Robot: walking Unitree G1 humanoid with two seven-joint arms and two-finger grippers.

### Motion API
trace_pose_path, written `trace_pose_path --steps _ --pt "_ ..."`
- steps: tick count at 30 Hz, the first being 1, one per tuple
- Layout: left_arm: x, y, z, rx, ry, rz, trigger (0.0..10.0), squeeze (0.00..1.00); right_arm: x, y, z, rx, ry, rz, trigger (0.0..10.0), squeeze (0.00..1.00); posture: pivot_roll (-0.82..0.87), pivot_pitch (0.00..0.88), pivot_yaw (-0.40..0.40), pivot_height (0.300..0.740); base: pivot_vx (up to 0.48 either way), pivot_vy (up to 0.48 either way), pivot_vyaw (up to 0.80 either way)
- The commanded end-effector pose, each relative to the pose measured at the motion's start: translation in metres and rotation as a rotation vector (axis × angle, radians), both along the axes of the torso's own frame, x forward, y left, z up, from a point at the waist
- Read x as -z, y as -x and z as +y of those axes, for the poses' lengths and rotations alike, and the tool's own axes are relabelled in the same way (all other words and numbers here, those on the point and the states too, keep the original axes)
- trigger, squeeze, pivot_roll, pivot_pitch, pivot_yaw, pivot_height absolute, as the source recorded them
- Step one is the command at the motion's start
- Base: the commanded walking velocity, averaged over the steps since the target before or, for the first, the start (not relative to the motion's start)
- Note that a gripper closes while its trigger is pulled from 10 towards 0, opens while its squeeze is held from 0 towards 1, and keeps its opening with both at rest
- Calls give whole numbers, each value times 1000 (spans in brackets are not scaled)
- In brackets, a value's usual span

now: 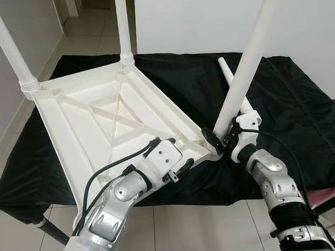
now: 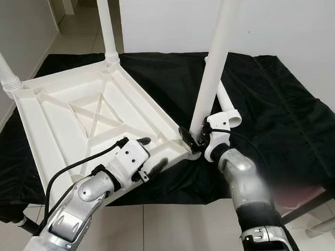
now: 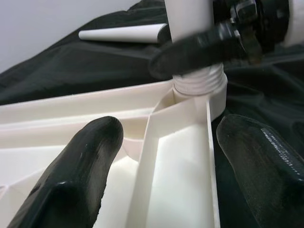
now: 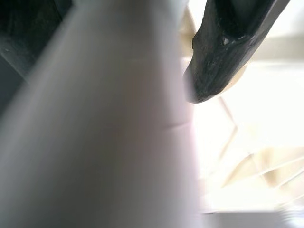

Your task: Building children table

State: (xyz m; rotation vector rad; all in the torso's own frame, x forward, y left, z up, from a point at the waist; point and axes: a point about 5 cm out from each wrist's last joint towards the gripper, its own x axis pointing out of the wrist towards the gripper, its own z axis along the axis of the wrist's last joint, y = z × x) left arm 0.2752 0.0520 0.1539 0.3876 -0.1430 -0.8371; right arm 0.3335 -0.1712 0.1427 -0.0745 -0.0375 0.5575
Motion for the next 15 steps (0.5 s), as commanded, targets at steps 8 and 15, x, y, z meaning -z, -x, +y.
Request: trace_pose_path --steps 8,15 --pt "1 1 -9 115 -11 54 10000 0 7 -5 3 -158 90 18 2549 0 -1 0 -46 740 0 0 0" --pt "10 8 -13 169 -54 90 10000 0 15 -4 -3 -161 92 39 0 0 -10 0 -46 740 0 0 0"
